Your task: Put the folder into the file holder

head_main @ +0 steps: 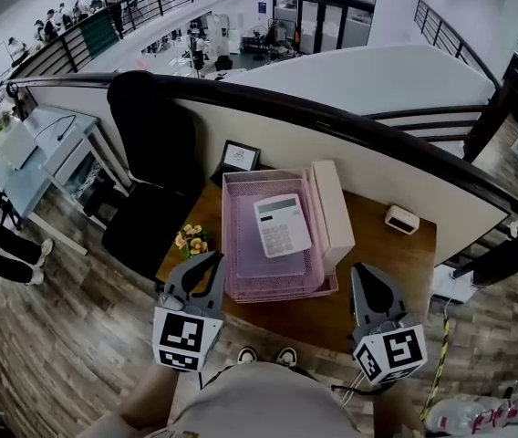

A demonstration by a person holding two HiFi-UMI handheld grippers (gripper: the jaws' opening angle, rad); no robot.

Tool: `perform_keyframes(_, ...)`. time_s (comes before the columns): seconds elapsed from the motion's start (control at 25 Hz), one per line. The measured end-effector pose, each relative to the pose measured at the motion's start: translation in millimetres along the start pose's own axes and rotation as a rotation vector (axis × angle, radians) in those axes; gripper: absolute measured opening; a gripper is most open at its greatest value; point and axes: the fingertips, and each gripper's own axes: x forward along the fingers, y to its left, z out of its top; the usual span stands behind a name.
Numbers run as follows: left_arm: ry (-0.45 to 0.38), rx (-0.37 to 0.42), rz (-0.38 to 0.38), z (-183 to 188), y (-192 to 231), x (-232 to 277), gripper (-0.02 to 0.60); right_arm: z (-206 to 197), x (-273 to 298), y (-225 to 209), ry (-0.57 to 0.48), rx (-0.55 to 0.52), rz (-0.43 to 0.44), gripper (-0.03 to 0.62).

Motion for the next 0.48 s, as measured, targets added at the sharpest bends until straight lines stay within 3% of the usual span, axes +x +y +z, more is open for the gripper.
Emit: perform_keyframes(0.48, -0.020, 0.013, -0.008, 10, -4, -1, 0.012, 0, -1, -2, 0.002, -0.013, -0.001, 0.003)
